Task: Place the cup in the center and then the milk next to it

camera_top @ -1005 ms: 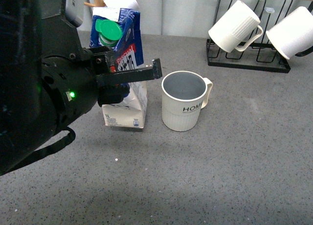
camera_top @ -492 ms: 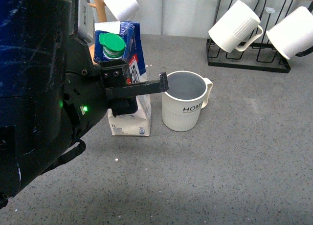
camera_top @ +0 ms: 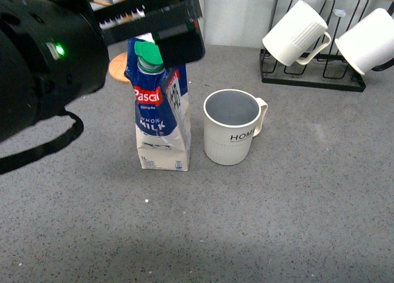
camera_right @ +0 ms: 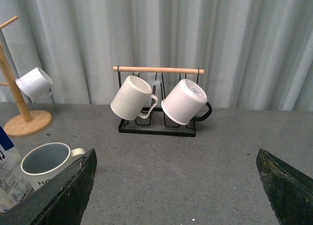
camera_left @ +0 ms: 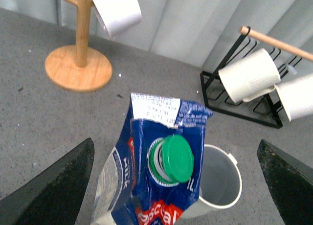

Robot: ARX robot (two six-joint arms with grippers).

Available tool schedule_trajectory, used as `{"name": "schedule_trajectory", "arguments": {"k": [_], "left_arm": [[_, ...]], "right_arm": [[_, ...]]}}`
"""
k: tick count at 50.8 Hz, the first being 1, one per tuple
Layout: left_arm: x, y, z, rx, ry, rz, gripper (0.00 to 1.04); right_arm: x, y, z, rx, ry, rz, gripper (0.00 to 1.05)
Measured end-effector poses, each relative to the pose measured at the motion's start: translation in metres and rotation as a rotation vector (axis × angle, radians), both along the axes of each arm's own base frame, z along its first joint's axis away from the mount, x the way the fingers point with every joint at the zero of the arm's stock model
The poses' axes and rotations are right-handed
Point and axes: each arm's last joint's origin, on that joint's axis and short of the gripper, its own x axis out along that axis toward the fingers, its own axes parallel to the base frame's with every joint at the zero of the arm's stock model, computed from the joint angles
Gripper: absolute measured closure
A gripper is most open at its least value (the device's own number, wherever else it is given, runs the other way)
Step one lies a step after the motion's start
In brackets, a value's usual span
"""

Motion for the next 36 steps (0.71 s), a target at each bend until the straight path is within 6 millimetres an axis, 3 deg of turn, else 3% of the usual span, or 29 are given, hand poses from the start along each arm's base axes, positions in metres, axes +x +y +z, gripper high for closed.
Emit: {"name": "schedule_trajectory", "arguments": {"k": [21, 28, 36], "left_arm": [[0.003, 0.018, 0.012, 0.02, -0.018, 0.06, 0.07], [-0.01, 0.037, 0.012, 0.151, -0.198, 0.092, 0.28], [-0.031, 0.066, 0.009, 0.248, -0.249, 0.103, 0.51]], "right_arm": [[0.0, 0.0, 0.0, 0.0, 0.0, 0.0, 0.09], [0.0, 0.0, 0.0, 0.0, 0.0, 0.001, 0.09], [0.0, 0.0, 0.0, 0.0, 0.0, -0.001, 0.09]]}}
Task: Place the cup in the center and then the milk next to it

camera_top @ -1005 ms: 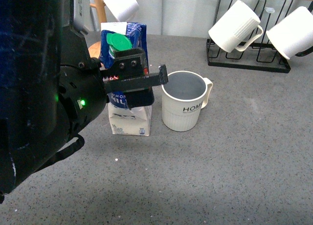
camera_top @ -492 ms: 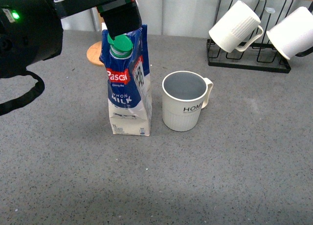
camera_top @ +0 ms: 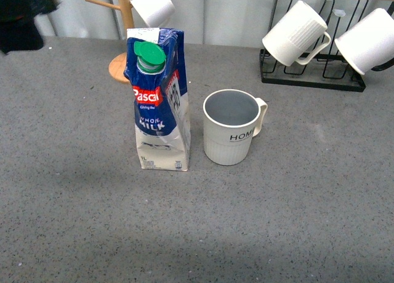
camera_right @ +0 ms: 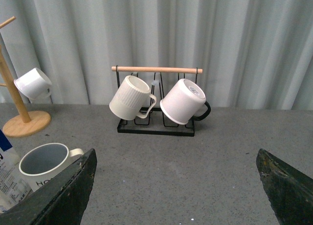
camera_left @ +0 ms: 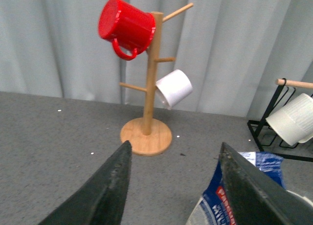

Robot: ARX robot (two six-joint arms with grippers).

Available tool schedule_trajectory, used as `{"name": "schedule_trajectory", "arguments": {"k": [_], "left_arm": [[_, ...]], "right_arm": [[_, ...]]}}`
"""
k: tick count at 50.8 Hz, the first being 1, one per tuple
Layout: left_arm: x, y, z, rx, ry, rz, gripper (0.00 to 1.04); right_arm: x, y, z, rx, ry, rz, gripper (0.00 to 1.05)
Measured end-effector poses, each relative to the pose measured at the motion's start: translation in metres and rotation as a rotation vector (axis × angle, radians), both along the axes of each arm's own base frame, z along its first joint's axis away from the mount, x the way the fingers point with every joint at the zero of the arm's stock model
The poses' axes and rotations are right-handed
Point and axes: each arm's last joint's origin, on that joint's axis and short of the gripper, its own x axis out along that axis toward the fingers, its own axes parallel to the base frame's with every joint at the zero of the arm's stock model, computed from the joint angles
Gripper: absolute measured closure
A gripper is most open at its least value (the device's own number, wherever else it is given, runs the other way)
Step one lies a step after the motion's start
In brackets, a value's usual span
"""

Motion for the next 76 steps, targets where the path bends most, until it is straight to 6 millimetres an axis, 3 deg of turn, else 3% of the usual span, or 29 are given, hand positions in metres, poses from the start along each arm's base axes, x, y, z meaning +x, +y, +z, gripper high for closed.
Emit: {"name": "schedule_trajectory", "arguments": {"k": [6, 16, 44, 76], "left_arm": [[-0.02, 0.02, -0.01, 0.042, 0.03, 0.001, 0.73], [-0.039, 0.038, -0.008, 0.049, 0.023, 0.001, 1.01], [-0.084, 0.073, -0.004, 0.056, 0.013, 0.007, 1.01], [-0.106, 0.074, 0.004, 0.056, -0.011, 0.011, 1.01]], "right_arm": [[0.0, 0.0, 0.0, 0.0, 0.0, 0.003, 0.09], [0.0, 0.0, 0.0, 0.0, 0.0, 0.002, 0.09], [0.0, 0.0, 0.0, 0.0, 0.0, 0.002, 0.09], [0.0, 0.0, 0.0, 0.0, 0.0, 0.002, 0.09]]}}
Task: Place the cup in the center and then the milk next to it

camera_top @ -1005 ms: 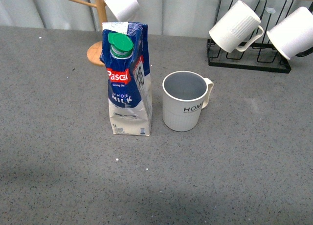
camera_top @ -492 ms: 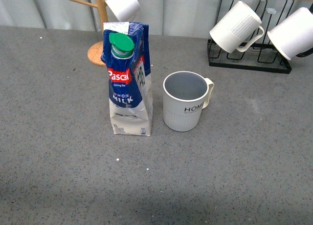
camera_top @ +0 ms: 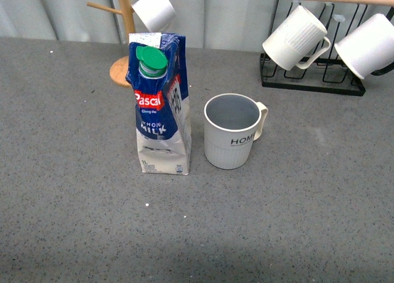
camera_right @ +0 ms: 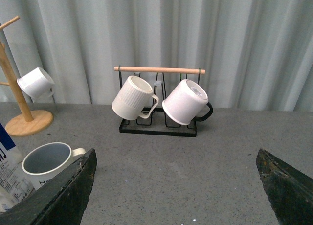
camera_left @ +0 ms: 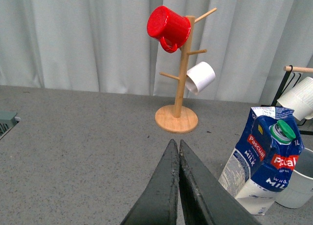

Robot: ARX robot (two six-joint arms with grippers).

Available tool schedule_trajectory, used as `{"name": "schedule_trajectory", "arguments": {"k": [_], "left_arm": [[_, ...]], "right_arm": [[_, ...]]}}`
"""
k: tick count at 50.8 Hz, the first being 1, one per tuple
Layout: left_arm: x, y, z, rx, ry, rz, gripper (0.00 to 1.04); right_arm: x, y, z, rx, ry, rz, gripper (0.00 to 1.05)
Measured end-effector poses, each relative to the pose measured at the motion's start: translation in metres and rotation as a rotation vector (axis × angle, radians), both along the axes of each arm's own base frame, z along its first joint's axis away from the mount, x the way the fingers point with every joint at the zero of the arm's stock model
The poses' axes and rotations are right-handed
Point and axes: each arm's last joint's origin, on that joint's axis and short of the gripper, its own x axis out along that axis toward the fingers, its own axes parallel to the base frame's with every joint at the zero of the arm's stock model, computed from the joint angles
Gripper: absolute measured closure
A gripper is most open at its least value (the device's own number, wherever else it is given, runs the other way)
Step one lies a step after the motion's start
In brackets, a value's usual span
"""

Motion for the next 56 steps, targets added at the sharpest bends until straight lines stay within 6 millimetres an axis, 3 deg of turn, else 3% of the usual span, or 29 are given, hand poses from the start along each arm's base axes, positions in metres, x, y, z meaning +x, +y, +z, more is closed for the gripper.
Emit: {"name": "schedule_trajectory", "arguments": {"k": [35, 37, 56], "left_arm": [[-0.023, 0.0, -0.003, -0.001, 0.006, -0.003, 1.0], [-0.023, 0.0, -0.003, 0.0, 0.006, -0.003, 0.95], [-0.023, 0.0, -0.003, 0.0, 0.006, -0.003, 0.07]], "right_arm": [[0.0, 0.0, 0.0, 0.0, 0.0, 0.0, 0.09], [0.0, 0.0, 0.0, 0.0, 0.0, 0.0, 0.09], [0.0, 0.0, 0.0, 0.0, 0.0, 0.0, 0.09]]}}
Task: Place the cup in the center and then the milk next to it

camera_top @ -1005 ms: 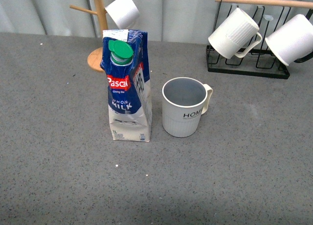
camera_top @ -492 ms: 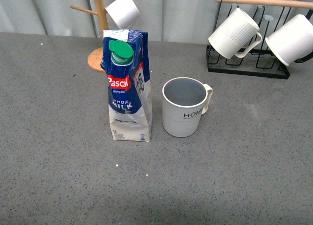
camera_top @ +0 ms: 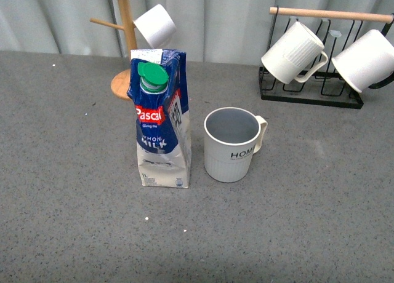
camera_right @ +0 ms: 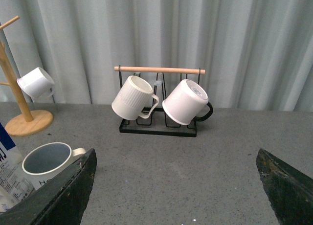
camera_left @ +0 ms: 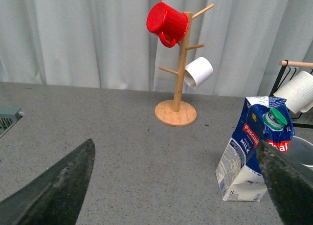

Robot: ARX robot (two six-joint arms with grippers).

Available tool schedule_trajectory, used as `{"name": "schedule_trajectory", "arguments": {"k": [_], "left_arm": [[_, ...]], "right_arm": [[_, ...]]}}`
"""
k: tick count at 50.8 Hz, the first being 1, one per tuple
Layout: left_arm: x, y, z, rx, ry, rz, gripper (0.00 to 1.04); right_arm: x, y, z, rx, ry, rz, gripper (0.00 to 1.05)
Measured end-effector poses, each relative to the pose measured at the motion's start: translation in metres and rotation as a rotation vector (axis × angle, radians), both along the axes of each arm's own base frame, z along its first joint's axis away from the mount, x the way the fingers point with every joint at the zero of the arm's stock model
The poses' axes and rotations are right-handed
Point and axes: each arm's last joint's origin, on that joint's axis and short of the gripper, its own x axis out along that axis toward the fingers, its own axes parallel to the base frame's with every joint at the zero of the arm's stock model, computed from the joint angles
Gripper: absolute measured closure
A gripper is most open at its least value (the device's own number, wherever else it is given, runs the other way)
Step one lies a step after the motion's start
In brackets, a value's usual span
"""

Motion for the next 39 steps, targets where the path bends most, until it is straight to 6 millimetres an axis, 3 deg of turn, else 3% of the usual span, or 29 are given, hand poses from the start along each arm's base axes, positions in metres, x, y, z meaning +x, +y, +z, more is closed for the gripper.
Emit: {"name": "schedule_trajectory", "arguments": {"k": [39], "left_arm": [[0.0, 0.0, 0.0, 0.002, 0.0, 0.0, 0.07]], "right_arm": [[0.0, 0.0, 0.0, 0.0, 0.0, 0.0, 0.09]]}}
